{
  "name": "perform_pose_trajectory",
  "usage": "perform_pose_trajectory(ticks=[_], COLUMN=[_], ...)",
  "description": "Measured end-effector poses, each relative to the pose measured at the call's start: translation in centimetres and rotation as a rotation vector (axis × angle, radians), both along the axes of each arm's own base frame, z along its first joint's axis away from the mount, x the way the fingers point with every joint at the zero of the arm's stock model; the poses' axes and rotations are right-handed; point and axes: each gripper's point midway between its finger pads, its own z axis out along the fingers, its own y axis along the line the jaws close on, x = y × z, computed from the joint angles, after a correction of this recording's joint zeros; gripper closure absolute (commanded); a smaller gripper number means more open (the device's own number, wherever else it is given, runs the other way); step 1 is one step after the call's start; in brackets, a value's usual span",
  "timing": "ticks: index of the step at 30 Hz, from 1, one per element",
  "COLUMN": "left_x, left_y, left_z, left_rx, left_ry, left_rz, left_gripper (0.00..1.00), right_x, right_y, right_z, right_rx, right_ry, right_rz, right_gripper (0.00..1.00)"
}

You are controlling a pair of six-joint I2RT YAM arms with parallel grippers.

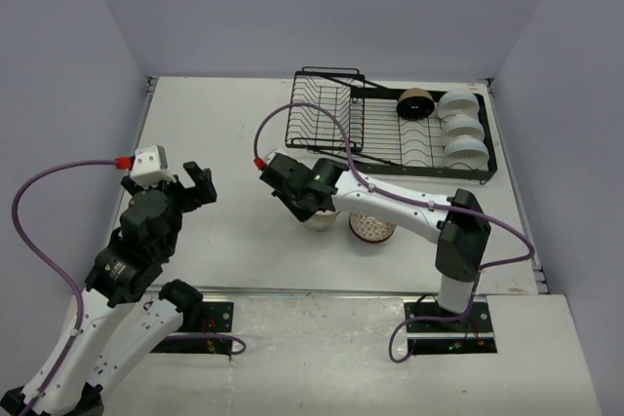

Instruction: Unload the bowls from the dish rack

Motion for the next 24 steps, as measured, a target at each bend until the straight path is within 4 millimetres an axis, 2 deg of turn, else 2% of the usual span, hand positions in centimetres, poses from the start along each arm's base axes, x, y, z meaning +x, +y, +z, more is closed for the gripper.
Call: perform_pose_trajectory(ticks=[5, 15, 18, 24], left_x=[0.0, 0.0, 0.0, 0.1], left_y=[0.0, -0.1, -0.2, -0.3], left_z=[0.0, 0.0, -0.1, -0.1], left_rx=[0.0, 0.0, 0.0, -0.001], left_ry=[0.0, 0.002, 0.003, 0.005], left_rz=[0.0, -0.005, -0.008, -0.016], left_gripper=[0.0, 0.0, 0.0, 0.0], right_x=[0.0, 1.6, 1.8, 1.6], right_y=[0.6, 1.3, 1.2, 1.3], right_z=[-0.9, -3.3, -4.1, -5.2], right_rx=[-0.025, -0.056, -0.069, -0.053], right_ry=[-0.024, -0.071, -0.077, -0.081], right_rz=[0.0, -0.054, -0.073, -0.1], right_gripper=[1.0, 1.0, 0.95, 0.74])
